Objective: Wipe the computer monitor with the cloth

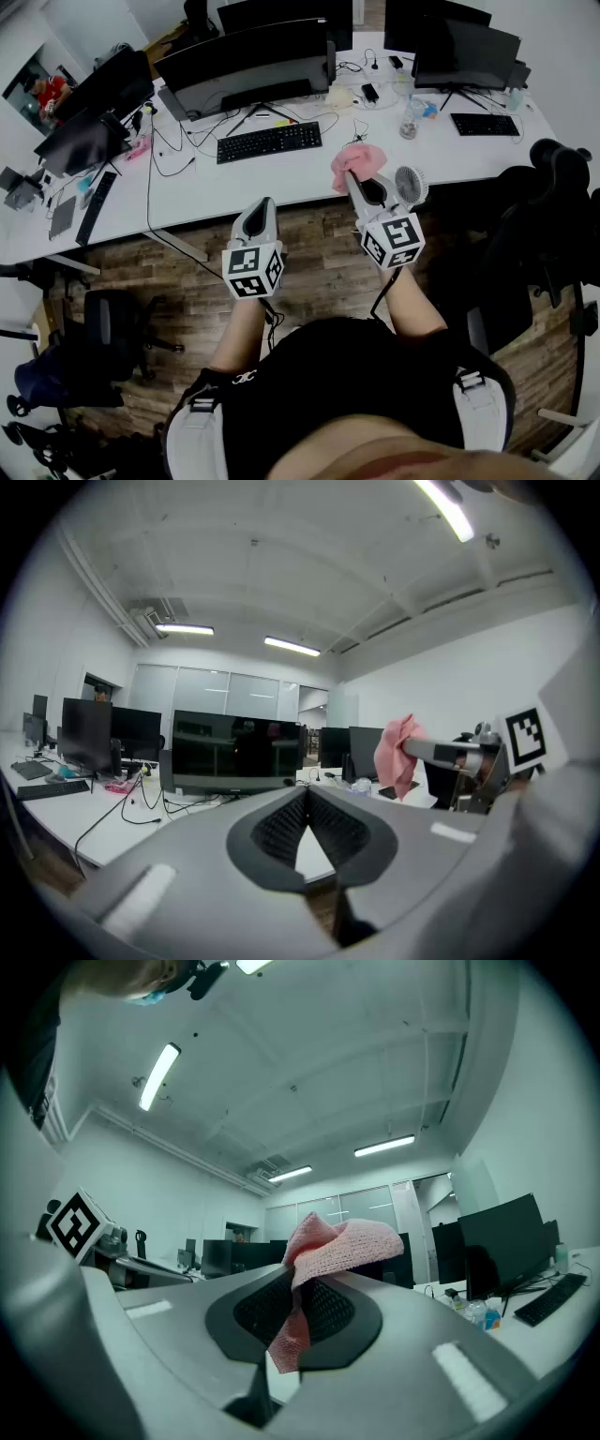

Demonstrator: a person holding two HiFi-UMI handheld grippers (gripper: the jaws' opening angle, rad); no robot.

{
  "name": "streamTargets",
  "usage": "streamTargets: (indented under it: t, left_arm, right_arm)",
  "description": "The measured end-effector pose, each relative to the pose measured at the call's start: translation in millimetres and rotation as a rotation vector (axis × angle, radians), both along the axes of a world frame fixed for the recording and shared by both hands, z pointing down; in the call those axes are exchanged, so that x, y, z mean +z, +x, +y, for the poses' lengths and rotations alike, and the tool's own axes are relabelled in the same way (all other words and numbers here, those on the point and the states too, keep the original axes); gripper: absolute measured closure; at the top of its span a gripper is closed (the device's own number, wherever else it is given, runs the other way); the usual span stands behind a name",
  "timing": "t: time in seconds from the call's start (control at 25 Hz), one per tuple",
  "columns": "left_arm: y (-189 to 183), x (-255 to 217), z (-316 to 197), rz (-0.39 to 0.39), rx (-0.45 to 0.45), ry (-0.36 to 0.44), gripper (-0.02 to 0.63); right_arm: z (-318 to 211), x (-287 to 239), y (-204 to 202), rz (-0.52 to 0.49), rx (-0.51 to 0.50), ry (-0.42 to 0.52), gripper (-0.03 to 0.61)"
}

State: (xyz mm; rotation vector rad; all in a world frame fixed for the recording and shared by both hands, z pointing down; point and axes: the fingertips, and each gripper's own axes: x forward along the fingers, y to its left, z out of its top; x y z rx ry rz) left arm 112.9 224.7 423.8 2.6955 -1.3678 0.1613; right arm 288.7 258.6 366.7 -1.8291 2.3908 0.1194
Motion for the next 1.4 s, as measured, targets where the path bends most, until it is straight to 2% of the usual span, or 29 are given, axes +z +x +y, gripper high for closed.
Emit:
streamTargets:
  t: [0.48, 1.0, 1.16, 1.4]
  left_arm:
    - [-32.8, -2.8, -0.9, 0.021, 0.018, 0.018, 0.563]
    - [-126.7, 14.5, -17.8, 0.051, 0.078, 0.007, 0.563]
    - [-152.4, 16.1, -27.3, 0.068, 0.062, -0.001, 0.563]
    - [-176.2, 14.3, -66.0, 0.073, 0.015, 0.003, 0.563]
  right_arm:
    - [-3.9, -2.0, -34.1, -0.013, 0.013, -0.001, 0.564]
    - [-7.2, -2.6, -129.5, 0.017, 0.069, 0.011, 0.563]
    - [-19.1, -7.2, -152.8, 0.048, 0.060, 0.005, 0.563]
    - [-64.3, -15.5, -170.3, 0.063, 0.029, 0.028, 0.563]
